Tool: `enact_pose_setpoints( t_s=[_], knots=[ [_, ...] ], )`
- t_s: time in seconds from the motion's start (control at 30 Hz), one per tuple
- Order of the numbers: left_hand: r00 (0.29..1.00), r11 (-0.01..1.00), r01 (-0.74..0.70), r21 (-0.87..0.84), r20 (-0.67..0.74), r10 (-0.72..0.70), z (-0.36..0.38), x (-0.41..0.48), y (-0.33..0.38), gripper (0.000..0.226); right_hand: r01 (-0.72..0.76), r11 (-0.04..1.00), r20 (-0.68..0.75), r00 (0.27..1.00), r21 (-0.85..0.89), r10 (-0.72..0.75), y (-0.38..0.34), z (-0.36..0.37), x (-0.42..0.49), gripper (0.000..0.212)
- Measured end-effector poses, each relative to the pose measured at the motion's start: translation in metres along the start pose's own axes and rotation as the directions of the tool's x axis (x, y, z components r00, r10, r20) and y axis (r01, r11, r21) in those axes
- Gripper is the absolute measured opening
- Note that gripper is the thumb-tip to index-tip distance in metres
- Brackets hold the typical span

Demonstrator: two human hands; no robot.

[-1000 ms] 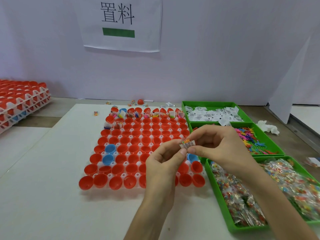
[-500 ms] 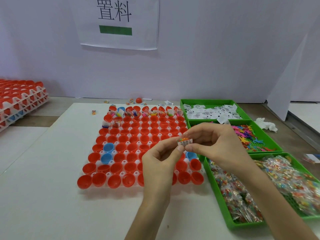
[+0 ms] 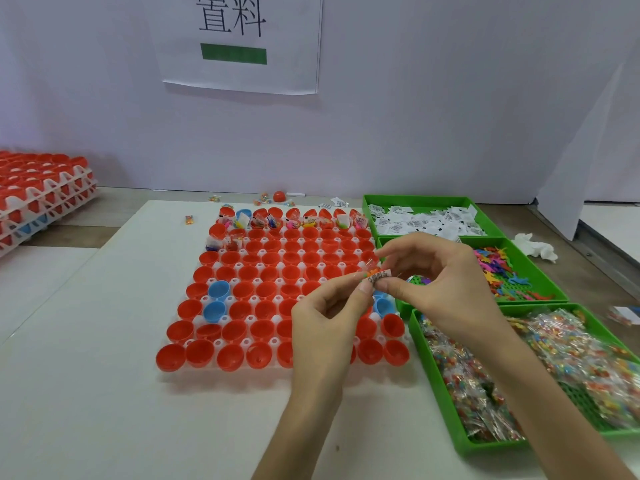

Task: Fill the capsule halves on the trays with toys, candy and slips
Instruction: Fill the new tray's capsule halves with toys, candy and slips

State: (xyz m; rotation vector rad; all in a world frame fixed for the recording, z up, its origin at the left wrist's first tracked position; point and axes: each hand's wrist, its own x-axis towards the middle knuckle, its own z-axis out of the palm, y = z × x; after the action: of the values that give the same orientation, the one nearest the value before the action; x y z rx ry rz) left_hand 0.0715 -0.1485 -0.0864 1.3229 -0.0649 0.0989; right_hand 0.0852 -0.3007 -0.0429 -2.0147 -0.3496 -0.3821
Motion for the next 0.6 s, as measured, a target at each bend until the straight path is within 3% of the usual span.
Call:
enact_pose_setpoints(
  t_s=[0.3,0.6],
  knots=[
    [0.998,0.994,-0.063,0.091,-0.009,0.064,-0.0002,0.0010,0.0004,0.015,-0.040,0.993,0.012,0.999,0.108,0.038,0.0018,-0.0007,0.0012,0.035],
    [0.990,0.975,-0.136,0.174,-0.014,0.140,-0.0001,0.0007,-0.0013,0.015,-0.050,0.995,0.029,0.998,0.086,0.047,0.0009,-0.0010,0.0004,0.034]
  ],
)
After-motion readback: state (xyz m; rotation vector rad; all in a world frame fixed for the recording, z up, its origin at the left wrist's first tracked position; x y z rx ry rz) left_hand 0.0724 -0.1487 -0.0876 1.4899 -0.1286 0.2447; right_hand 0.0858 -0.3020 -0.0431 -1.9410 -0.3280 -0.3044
